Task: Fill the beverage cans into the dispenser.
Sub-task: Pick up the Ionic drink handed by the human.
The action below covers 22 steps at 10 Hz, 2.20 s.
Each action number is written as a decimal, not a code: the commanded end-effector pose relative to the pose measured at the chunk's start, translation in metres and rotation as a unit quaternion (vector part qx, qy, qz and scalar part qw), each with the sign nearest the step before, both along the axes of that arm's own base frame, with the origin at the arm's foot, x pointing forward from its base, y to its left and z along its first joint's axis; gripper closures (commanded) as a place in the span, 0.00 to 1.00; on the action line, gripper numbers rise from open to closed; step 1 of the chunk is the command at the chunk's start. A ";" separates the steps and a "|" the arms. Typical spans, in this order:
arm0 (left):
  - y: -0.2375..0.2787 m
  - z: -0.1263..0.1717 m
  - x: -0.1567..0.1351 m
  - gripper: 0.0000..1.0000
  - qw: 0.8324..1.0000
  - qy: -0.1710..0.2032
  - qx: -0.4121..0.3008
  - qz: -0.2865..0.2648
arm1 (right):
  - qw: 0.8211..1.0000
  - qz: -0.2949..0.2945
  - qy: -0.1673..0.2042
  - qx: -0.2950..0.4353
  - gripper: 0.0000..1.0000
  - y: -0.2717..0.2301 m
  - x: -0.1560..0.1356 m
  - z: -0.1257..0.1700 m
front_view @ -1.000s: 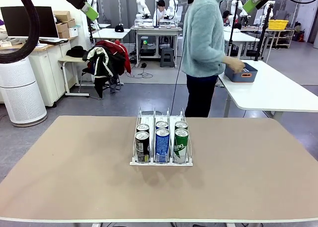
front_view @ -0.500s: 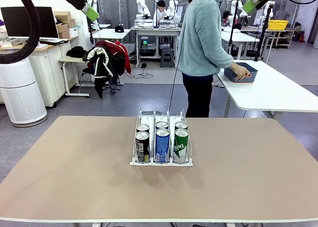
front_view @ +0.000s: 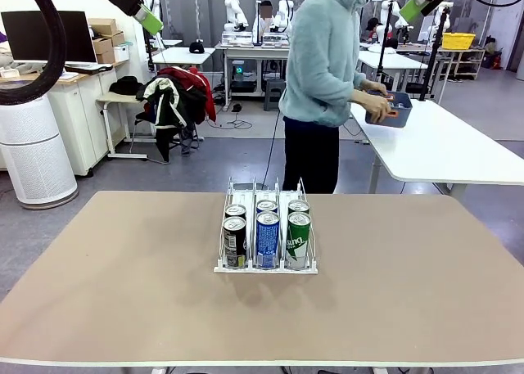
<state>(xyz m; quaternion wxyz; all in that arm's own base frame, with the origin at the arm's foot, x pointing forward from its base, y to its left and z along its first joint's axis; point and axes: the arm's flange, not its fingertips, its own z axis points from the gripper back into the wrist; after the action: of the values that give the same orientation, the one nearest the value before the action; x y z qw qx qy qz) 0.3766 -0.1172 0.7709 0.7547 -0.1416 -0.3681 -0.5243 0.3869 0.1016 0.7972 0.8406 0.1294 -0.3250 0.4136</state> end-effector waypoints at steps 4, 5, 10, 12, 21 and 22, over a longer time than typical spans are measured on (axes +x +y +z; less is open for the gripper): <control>0.001 0.000 0.000 0.00 1.000 0.001 -0.001 0.001 | 1.000 0.004 -0.001 0.001 0.00 -0.001 0.000 -0.001; 0.001 0.000 0.000 0.00 1.000 0.001 -0.001 0.001 | 1.000 0.004 -0.001 0.001 0.00 -0.001 0.000 -0.001; 0.001 0.000 0.000 0.00 1.000 0.001 -0.001 0.001 | 1.000 0.004 -0.001 0.001 0.00 -0.001 0.000 -0.001; 0.001 0.000 0.000 0.00 1.000 0.001 -0.001 0.001 | 1.000 0.004 -0.001 0.001 0.00 -0.001 0.000 -0.001; 0.001 0.000 0.000 0.00 1.000 0.001 -0.001 0.001 | 1.000 0.004 -0.001 0.001 0.00 -0.001 0.000 -0.001; 0.001 0.000 0.000 0.00 1.000 0.001 -0.001 0.001 | 1.000 0.004 -0.001 0.001 0.00 -0.001 0.000 -0.001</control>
<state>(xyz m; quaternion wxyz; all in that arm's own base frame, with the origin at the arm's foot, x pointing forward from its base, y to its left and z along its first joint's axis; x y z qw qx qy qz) 0.3766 -0.1172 0.7709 0.7547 -0.1416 -0.3681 -0.5243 0.3869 0.1016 0.7972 0.8406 0.1294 -0.3250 0.4136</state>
